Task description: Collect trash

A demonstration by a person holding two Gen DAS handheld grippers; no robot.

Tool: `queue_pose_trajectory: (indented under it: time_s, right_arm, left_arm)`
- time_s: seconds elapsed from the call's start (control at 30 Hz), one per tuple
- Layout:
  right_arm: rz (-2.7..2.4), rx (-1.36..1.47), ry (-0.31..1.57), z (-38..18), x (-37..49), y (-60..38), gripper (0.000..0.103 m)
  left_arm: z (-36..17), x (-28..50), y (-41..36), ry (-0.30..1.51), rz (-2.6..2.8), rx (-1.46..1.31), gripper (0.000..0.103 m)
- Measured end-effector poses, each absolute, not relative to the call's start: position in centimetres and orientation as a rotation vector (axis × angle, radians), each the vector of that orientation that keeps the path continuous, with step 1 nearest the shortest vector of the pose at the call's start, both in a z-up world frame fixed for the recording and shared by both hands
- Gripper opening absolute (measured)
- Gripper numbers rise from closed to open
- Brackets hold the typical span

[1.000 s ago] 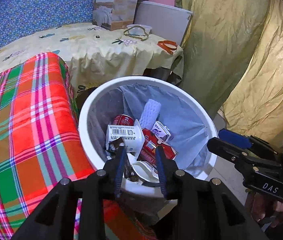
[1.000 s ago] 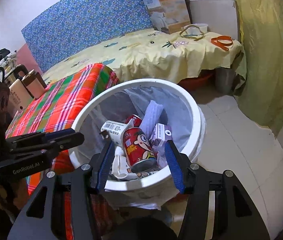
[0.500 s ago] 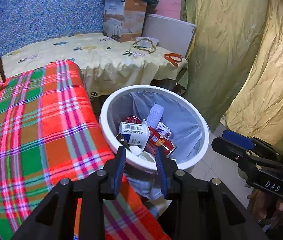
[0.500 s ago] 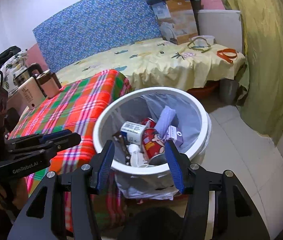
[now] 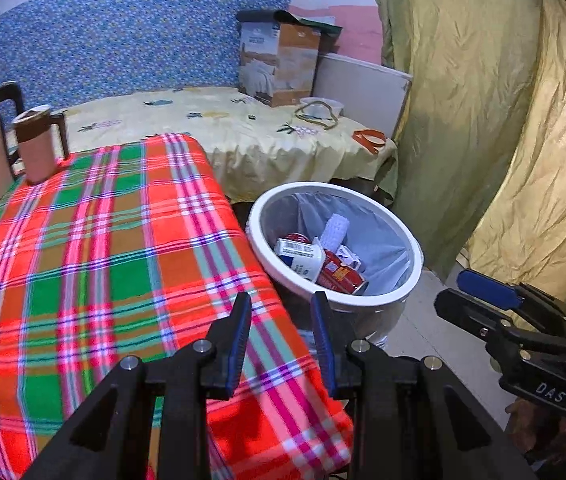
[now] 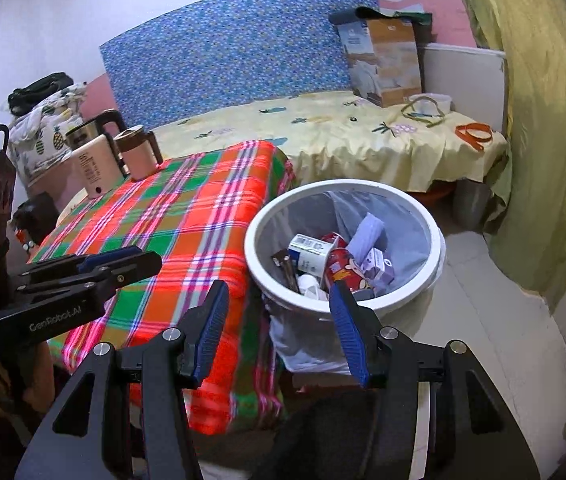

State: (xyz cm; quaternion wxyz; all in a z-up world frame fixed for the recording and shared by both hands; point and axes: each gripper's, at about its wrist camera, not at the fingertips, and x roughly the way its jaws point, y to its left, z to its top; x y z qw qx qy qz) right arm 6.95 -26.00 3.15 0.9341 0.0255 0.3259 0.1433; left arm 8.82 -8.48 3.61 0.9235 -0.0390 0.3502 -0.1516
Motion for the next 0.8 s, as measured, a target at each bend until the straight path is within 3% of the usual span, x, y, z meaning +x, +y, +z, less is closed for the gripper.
queue_pose_trajectory:
  time_s: [0.8]
  right_arm:
    - [0.324,0.029,0.639,3.3,4.2,-24.8,0.054]
  left_arm:
    - [3.5,4.3,-6.8,0.684,-0.250,-0.094,0.032]
